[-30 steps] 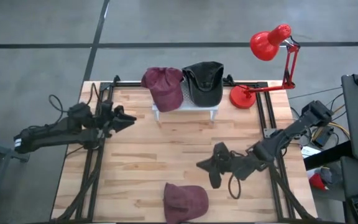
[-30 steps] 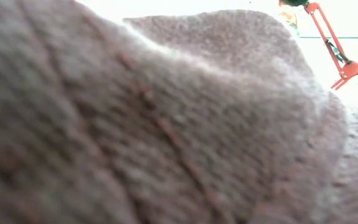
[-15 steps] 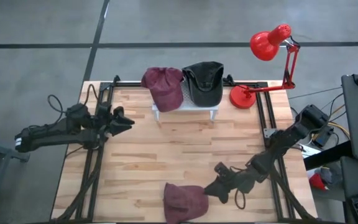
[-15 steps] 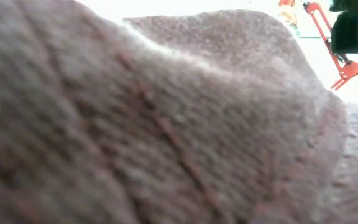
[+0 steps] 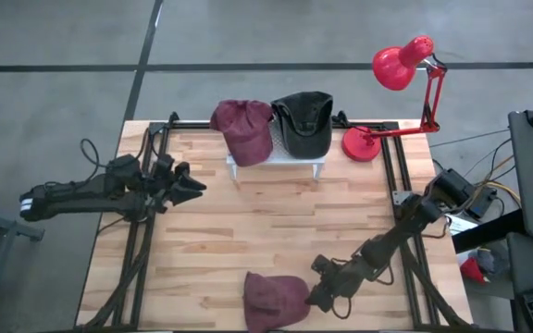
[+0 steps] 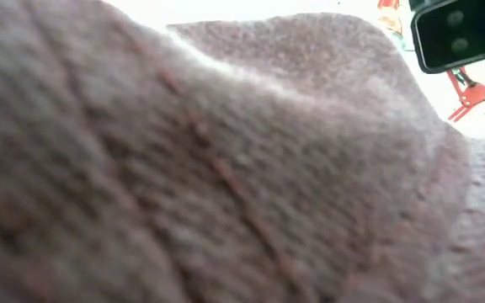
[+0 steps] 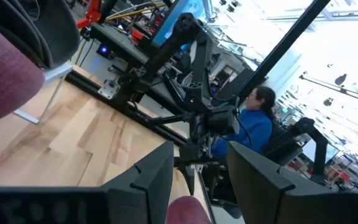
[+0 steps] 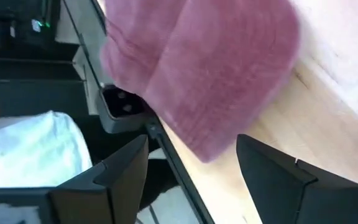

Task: Pick & Place hat
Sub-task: Stack the red cap on the red caps on the shelf

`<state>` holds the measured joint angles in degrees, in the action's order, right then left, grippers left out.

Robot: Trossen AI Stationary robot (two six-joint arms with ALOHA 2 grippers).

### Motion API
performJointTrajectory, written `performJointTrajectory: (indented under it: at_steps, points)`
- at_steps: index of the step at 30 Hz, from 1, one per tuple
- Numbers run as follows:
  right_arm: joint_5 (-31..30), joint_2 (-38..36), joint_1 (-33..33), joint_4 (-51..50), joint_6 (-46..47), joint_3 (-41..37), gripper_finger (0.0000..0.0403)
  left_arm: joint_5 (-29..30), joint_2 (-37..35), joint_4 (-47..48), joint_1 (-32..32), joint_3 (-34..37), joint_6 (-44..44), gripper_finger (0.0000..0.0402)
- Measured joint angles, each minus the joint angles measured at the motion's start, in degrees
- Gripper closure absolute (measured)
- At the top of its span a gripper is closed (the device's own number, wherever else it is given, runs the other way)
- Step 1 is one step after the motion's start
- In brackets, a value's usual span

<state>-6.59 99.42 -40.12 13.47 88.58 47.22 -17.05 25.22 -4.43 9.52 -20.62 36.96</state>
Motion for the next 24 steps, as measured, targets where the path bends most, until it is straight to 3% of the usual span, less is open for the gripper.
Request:
performJointTrajectory:
  at_steps: [6,11,14,17,21,24]
  points:
    - [1.1,3.7,0.0,-1.1,1.3,0.1,0.0163,0.4,0.4,-0.4,0.0,0.0,0.1,0.0239]
    - [0.8,6.7,0.2,8.0,-0.7,0.9,0.0172,0.6,0.9,-1.3,0.0,0.0,0.2,0.0239]
    - [0.6,9.4,0.2,8.2,1.0,2.6,0.0192,0.6,1.1,-1.3,0.0,0.0,0.2,0.0239]
    - [0.6,12.4,0.3,8.9,3.1,4.5,0.0244,0.6,1.2,-1.5,0.0,0.0,0.3,0.0239]
    - [-0.5,15.7,0.3,14.3,4.1,7.1,0.0364,0.7,1.4,-2.4,0.0,0.0,0.5,0.0239]
    - [-3.5,15.8,0.2,14.8,2.7,7.9,0.0384,1.3,1.6,-4.4,0.0,0.1,0.0,0.0239]
